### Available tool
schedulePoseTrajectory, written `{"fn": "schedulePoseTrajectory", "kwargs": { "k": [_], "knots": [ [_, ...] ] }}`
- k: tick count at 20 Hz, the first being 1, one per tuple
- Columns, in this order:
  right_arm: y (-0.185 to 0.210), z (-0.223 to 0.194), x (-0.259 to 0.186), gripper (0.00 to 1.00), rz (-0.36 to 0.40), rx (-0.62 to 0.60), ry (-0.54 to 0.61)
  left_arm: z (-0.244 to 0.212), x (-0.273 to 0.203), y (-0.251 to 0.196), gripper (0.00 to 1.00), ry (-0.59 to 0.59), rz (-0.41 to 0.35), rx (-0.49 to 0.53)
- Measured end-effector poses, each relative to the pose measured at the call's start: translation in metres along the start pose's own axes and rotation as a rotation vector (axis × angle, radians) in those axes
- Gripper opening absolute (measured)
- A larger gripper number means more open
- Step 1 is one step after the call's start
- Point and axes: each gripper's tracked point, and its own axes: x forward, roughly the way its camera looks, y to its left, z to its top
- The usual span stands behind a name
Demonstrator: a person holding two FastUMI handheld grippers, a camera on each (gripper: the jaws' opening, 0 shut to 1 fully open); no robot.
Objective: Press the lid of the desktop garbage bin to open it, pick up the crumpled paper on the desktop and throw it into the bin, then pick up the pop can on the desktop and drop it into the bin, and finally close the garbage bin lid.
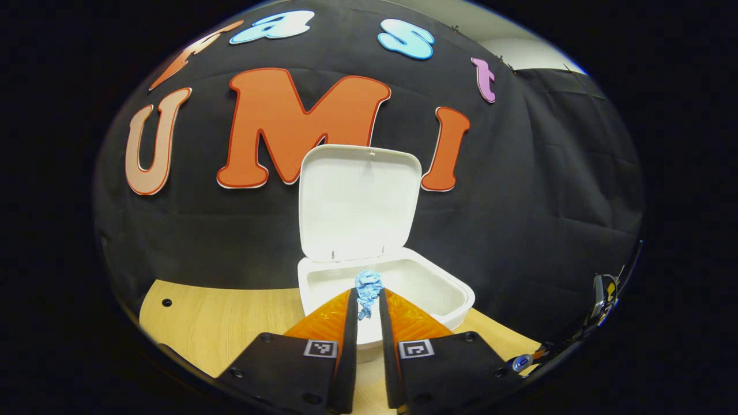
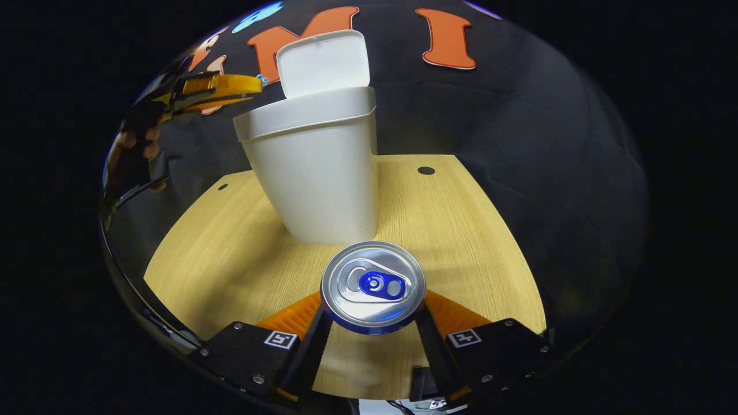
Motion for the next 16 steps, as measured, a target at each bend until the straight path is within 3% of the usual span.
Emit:
{"fn": "schedulePoseTrajectory", "kwargs": {
  "k": [4, 6, 8, 10, 12, 13, 16],
  "knots": [
    [-0.001, 0.004, -0.002, 0.80, -0.007, 0.002, -0.012, -0.012, 0.004, 0.007, 0.26, 0.029, 0.008, -0.007],
    [-0.002, 0.009, -0.003, 0.80, -0.011, -0.012, -0.033, -0.017, 0.004, 0.007, 0.33, 0.047, 0.004, -0.001],
    [-0.003, 0.020, -0.008, 0.80, -0.012, -0.027, -0.054, -0.019, 0.003, 0.008, 0.34, 0.052, -0.003, 0.005],
    [-0.005, 0.041, -0.015, 0.80, -0.016, -0.035, -0.084, -0.021, 0.003, 0.008, 0.35, 0.056, -0.010, 0.016],
    [-0.005, 0.066, -0.019, 0.80, -0.023, -0.052, -0.118, -0.021, -0.001, 0.011, 0.46, 0.055, -0.008, 0.036],
    [-0.007, 0.075, -0.023, 0.76, -0.030, -0.066, -0.136, -0.021, -0.002, 0.012, 0.47, 0.057, -0.011, 0.046],
    [-0.009, 0.107, -0.030, 0.80, -0.051, -0.097, -0.180, -0.021, -0.007, 0.015, 0.46, 0.052, -0.016, 0.065]
  ]
}}
